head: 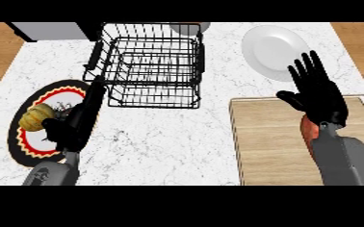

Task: Pick the sweet potato from the tray and place it in the tiered basket

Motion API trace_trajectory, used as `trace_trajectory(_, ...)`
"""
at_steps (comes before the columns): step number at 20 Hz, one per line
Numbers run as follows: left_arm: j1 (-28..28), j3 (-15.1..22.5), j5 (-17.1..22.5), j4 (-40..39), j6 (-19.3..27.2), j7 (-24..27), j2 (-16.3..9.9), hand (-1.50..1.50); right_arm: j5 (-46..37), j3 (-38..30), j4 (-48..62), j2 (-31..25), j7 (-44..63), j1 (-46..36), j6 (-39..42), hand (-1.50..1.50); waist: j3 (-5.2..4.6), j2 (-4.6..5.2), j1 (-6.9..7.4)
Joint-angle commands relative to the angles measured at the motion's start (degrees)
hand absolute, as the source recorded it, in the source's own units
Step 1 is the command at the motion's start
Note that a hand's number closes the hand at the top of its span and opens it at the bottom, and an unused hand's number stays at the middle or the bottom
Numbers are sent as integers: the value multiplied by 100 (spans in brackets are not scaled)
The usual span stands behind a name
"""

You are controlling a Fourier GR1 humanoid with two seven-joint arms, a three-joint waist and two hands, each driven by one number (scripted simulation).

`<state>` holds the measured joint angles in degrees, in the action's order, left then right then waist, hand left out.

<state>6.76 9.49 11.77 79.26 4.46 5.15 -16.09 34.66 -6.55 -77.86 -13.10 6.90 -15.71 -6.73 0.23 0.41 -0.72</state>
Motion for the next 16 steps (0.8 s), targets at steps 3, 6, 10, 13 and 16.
trace_trajectory(3,217,325,-287,-367,-28,120,398,0,139,-754,14,-735,-340,290,473,-150,-23,-36,-3)
trace_trajectory(6,-4,257,-237,-128,-123,76,224,0,-110,-725,-350,-1570,201,534,714,-150,-28,-57,-38)
trace_trajectory(10,-126,297,-252,-115,-123,193,272,0,-748,-433,-151,-3021,816,720,1640,-150,-38,-41,-62)
trace_trajectory(13,-7,90,-50,-93,-327,4,45,0,-1007,-104,-395,-3920,1151,950,2647,-150,-44,-53,-110)
trace_trajectory(16,-139,238,-169,-86,-319,170,142,0,-1184,92,-504,-4636,1359,963,3450,-150,-40,-44,-19)
